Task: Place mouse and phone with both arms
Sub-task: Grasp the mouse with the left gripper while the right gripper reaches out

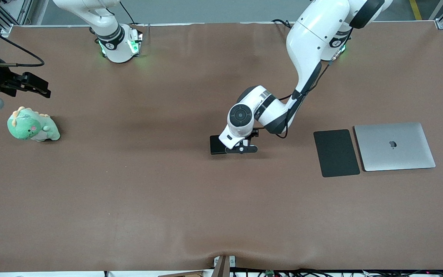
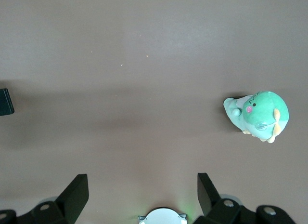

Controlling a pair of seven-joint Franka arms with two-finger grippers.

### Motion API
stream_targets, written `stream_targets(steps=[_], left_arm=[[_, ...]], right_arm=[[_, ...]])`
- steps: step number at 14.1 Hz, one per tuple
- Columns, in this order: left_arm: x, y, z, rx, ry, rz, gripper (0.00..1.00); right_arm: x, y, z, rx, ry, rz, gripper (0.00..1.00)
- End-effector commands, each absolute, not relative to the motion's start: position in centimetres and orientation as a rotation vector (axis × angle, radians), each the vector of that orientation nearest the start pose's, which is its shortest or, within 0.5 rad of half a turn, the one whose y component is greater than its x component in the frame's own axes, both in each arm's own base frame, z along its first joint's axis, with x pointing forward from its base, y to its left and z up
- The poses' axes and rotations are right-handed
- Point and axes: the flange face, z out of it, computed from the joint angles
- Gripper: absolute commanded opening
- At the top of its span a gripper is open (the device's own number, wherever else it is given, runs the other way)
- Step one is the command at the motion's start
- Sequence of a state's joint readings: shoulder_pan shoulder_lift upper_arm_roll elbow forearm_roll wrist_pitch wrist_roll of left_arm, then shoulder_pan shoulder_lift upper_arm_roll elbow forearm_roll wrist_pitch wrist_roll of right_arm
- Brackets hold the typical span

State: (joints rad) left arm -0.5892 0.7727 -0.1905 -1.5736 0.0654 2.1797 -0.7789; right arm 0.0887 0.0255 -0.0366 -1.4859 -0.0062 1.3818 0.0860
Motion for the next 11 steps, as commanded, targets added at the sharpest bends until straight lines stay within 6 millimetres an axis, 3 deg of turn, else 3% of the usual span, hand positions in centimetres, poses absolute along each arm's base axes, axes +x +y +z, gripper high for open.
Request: stream_targets(steps=[1,4,8,11], left_arm=[[50.0,-47.0,17.5,-3.078,0.007,0.221,0.9],[50.1,-46.9,17.1,-3.066,0.016,0.205,0.84],[50.4,-46.8,17.0,-3.066,0.011,0.205,0.67],[50.8,-46.4,17.5,-3.07,0.005,0.197,0.63]], right_arm=[[54.6,5.3,62.4,-3.169,-0.034,0.234,1.0],[56.5,7.8,59.5,-3.174,-0.097,0.255,1.0],[59.8,8.0,55.3,-3.176,-0.092,0.211,1.0],[59.1,10.9,54.8,-3.179,-0.145,0.258,1.0]])
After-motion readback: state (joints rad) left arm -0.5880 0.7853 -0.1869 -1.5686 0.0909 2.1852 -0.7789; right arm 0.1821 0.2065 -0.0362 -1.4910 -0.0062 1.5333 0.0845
